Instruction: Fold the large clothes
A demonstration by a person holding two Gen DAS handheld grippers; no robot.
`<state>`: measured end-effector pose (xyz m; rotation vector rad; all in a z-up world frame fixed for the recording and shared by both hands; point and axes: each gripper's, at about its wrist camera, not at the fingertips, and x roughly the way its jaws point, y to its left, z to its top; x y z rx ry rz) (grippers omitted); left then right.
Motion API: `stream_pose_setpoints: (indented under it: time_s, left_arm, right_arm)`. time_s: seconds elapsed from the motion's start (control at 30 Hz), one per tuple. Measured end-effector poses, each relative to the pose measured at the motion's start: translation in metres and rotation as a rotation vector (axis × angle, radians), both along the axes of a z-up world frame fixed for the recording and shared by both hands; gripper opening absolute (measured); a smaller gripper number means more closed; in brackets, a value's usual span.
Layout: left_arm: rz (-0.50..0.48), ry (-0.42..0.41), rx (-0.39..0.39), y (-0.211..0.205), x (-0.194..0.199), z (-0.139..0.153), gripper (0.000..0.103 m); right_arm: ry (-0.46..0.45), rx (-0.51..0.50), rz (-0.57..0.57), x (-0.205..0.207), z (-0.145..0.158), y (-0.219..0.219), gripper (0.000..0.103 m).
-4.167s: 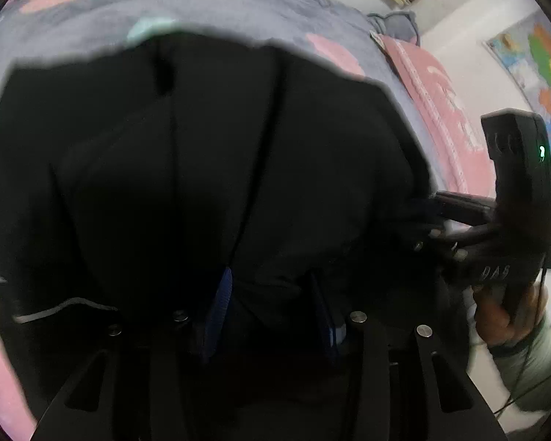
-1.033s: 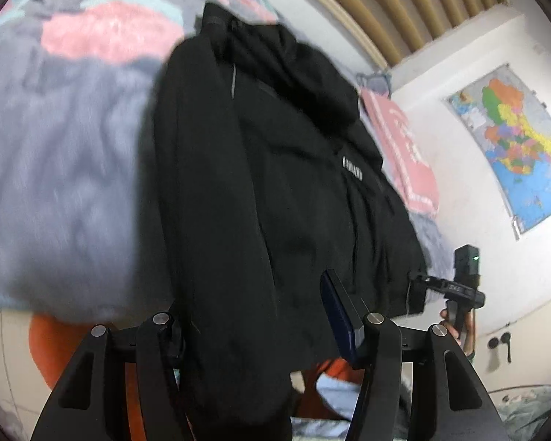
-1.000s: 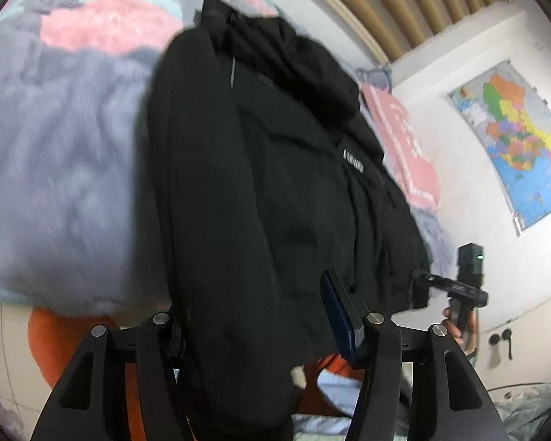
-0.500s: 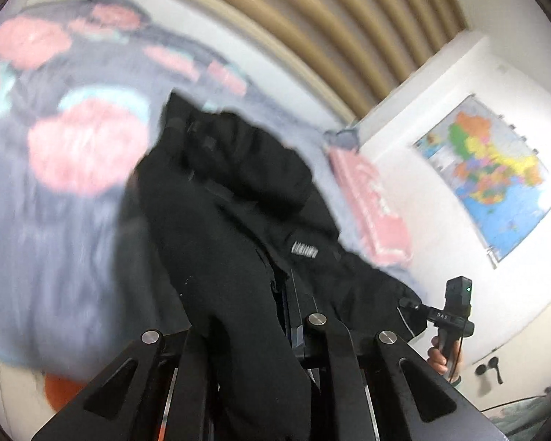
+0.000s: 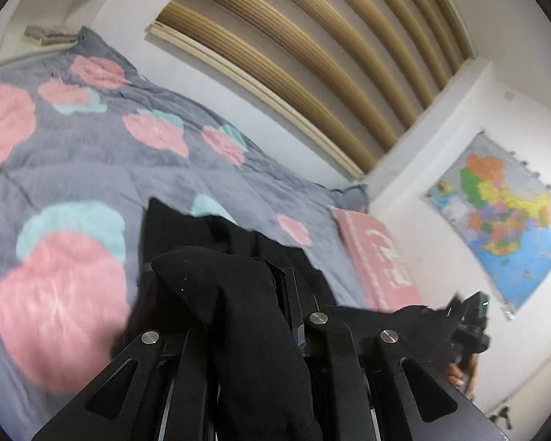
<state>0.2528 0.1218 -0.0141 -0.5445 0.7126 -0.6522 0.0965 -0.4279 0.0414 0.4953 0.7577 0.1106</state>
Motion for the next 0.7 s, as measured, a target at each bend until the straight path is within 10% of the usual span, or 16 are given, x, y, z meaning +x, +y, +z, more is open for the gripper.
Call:
stream_pose_setpoints:
  time_s: [0.3, 0.53, 0.7]
  left_arm:
    - [0.082, 0.067, 0.155, -0.047, 0.103, -0.057, 0.016]
    - [0.092, 0.296, 0.240, -0.073, 0.161, -0.147, 0.019]
    - [0.062, 0.289, 0.271, -0.077, 0.165, -0.155, 0.019]
  right_arm:
    - [0.127, -0.051, -0.098, 0.128, -0.058, -0.014, 0.020]
    - [0.306, -0.093, -0.105, 0.180, -0.144, -0.010, 0.022]
    - [0.307, -0.184, -0.100, 0.187, -0.168, 0.008, 0.026]
